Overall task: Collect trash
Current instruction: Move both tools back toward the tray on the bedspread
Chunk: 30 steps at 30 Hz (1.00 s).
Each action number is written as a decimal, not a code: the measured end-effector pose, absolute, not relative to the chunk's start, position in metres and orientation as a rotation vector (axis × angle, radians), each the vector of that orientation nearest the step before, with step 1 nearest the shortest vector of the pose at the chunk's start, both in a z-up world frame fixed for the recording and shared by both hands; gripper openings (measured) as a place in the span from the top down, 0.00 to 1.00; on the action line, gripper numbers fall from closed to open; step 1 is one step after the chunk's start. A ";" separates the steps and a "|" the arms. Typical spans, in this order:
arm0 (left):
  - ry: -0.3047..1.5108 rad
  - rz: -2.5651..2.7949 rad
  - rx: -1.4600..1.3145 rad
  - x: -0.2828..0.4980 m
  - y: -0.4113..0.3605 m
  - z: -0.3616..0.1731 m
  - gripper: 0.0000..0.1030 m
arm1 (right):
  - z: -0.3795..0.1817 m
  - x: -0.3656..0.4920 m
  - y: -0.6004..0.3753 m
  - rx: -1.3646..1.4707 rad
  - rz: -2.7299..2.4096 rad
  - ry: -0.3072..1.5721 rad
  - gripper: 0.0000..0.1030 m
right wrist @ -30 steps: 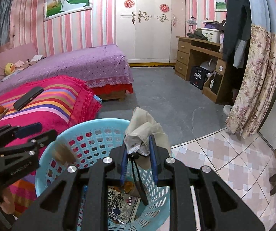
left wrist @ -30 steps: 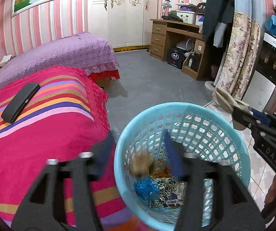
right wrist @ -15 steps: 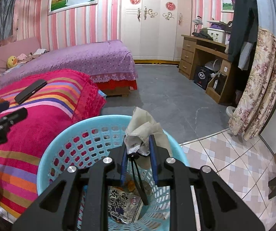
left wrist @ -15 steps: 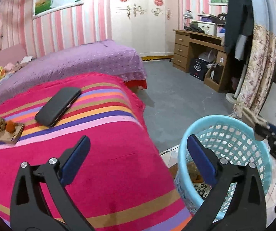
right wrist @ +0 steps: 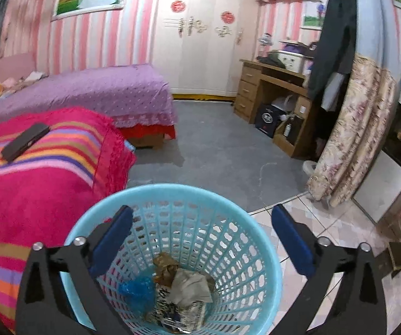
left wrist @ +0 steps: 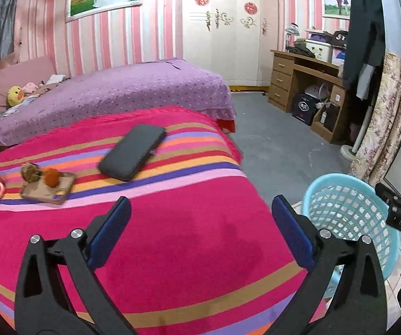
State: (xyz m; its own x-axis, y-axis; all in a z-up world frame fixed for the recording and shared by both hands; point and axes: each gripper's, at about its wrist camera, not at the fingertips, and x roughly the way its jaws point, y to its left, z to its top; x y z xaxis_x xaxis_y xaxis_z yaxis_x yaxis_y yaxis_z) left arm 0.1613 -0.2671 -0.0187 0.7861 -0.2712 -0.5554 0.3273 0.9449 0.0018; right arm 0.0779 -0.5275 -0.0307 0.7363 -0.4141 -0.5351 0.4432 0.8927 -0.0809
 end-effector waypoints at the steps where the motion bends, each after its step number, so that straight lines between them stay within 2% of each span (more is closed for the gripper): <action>1: 0.579 -0.316 0.101 0.161 -0.259 -0.016 0.06 | -0.029 0.079 -0.525 0.073 -0.474 0.570 0.05; 15: 0.555 -0.132 0.121 0.179 -0.111 0.003 0.05 | -0.022 0.129 -0.416 -0.048 -0.367 0.562 0.05; 22: 0.551 -0.041 0.106 0.192 -0.036 -0.005 0.05 | -0.029 0.152 -0.367 -0.078 -0.273 0.597 0.05; 30: 0.632 0.027 0.063 0.221 0.027 -0.025 0.05 | -0.027 0.173 -0.312 -0.052 -0.178 0.611 0.05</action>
